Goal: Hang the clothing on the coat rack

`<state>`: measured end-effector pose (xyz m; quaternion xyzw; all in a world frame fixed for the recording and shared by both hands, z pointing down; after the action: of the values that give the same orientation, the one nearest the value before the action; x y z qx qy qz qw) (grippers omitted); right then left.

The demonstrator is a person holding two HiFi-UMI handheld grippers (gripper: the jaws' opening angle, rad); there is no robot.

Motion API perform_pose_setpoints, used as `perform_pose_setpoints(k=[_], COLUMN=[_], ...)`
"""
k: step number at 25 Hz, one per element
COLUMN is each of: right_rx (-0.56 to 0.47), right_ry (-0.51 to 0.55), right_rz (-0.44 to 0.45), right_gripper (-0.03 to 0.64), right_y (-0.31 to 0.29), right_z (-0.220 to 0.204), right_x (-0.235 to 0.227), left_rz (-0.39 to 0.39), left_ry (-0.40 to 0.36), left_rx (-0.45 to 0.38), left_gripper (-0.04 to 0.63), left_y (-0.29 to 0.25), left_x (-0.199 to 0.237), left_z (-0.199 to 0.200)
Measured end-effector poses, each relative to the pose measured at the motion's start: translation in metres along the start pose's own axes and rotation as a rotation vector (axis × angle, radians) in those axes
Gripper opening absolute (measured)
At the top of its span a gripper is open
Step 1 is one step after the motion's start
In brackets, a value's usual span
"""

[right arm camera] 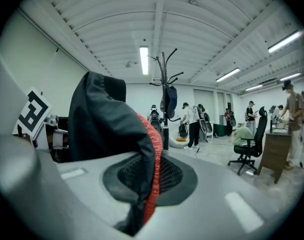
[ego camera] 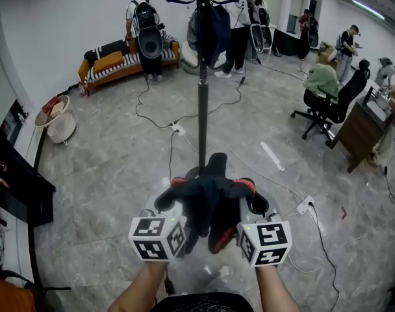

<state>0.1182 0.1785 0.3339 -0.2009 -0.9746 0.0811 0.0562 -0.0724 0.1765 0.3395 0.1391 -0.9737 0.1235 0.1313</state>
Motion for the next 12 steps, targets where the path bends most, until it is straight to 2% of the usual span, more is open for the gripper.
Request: perform_pose_setpoints(k=[12], right_rx=[-0.016], right_ry=[0.003], right_rz=[0.090], right_gripper=[0.025], right_y=[-0.052], right_z=[0.012], right_x=[-0.067], left_rz=[0.091], left_ry=[0.012], left_rx=[-0.017], left_gripper=[0.032], left_y=[-0.067], left_x=[-0.024], left_z=[0.015])
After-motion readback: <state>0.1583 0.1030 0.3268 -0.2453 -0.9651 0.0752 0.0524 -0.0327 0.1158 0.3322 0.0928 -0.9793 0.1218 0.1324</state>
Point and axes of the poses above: the fingertips, and each gripper's own axes: y backward along the fingers, x to its left, z out of its top, the point moved 4 cm from there along y, backward along the fingers, and after that the axes turned 5 degrees about y, right-handed, at the moved point
